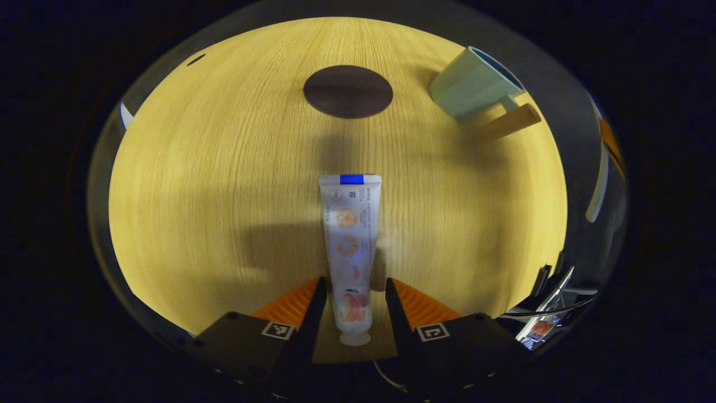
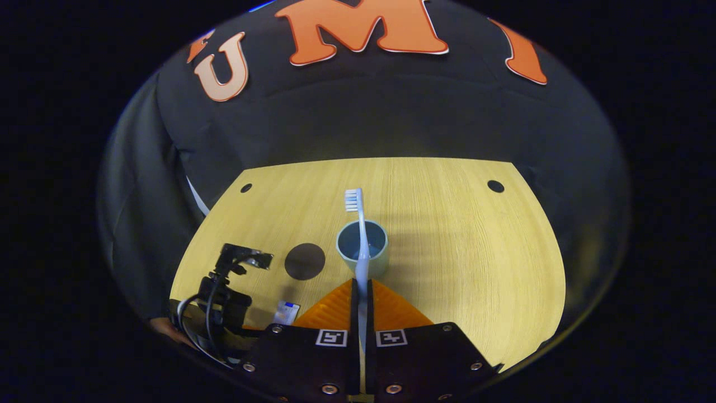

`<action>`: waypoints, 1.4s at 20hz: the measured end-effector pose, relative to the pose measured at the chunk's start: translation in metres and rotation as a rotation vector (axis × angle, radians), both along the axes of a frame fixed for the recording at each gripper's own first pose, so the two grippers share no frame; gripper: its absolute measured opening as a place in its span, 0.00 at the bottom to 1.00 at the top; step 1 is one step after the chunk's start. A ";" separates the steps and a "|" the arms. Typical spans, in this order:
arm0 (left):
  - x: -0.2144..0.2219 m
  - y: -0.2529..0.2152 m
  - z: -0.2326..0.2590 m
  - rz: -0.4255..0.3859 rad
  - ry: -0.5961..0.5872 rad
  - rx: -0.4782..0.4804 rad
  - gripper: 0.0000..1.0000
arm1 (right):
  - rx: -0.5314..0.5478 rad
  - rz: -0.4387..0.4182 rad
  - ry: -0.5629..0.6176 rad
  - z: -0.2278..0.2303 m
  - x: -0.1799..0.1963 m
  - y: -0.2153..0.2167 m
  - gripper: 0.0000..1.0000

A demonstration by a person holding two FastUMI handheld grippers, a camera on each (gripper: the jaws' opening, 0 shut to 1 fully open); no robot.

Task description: Put the toothbrush and toothpaste on the desktop into the cup, then pick up the cup and place it on the coaster on the desktop.

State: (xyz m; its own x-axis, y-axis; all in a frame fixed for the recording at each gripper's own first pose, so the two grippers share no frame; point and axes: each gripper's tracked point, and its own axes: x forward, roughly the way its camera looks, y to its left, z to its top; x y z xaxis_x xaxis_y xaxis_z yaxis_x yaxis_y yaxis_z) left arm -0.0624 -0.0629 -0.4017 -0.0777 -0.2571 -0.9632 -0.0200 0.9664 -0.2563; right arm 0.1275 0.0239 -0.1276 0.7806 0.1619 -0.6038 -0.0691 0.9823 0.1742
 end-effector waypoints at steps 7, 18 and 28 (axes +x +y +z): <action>0.007 0.005 0.003 -0.045 -0.057 0.049 0.25 | 0.044 0.062 -0.101 0.015 0.024 0.003 0.05; 0.061 0.023 0.030 -0.002 -0.200 0.030 0.16 | 0.086 0.081 -0.305 0.040 0.073 0.003 0.05; 0.098 0.083 0.060 0.131 -0.314 0.048 0.16 | 0.152 0.086 -0.473 0.042 0.114 0.009 0.04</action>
State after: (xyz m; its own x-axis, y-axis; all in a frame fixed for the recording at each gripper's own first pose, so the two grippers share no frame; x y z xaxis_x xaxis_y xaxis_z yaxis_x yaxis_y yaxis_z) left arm 0.0352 0.0200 -0.3418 0.2552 -0.1992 -0.9461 -0.0723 0.9719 -0.2242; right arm 0.2411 0.0324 -0.0856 0.9429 0.2967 -0.1517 -0.2549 0.9354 0.2451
